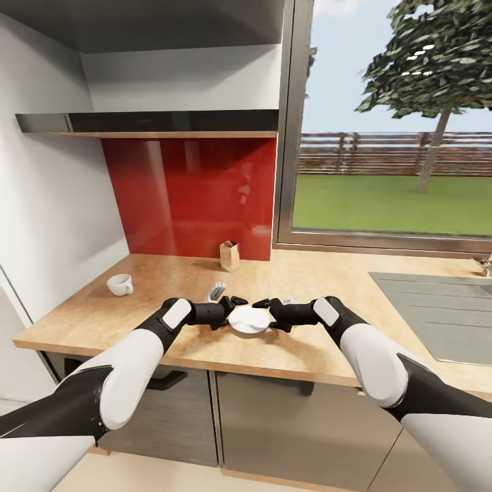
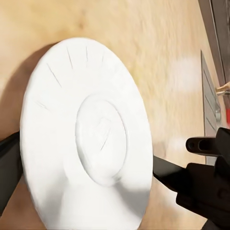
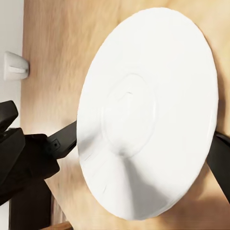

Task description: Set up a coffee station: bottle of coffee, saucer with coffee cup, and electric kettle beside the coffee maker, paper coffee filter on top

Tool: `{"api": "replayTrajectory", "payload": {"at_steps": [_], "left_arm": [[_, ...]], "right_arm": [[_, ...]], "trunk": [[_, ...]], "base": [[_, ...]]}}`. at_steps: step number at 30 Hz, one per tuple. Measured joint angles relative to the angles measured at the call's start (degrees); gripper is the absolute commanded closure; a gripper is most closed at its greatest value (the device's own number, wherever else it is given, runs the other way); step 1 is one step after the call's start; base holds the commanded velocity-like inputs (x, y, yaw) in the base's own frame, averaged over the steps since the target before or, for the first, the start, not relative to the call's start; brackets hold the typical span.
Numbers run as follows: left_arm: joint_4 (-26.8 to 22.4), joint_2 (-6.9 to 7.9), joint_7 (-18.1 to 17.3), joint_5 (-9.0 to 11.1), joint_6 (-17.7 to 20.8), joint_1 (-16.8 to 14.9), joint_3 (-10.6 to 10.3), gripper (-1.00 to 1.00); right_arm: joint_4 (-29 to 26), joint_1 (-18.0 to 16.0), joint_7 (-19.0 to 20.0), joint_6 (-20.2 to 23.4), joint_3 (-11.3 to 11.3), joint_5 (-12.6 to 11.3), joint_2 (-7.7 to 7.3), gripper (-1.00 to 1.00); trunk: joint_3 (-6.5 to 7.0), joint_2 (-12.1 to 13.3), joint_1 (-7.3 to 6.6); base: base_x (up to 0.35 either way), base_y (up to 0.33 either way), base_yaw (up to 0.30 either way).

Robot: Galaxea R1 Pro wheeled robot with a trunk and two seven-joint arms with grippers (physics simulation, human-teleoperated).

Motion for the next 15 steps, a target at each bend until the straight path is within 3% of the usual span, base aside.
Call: {"api": "replayTrajectory", "payload": {"at_steps": [15], "left_arm": [[-1.6,-0.91,0.1,-0.5,0.2,0.0,-0.3,-1.00]], "right_arm": [[0.0,0.0,0.1,0.0,0.1,-0.1,0.13,-1.00]], "trunk": [[-0.01,0.0,0.00]], "base": [[0.000,0.000,0.000]]}}
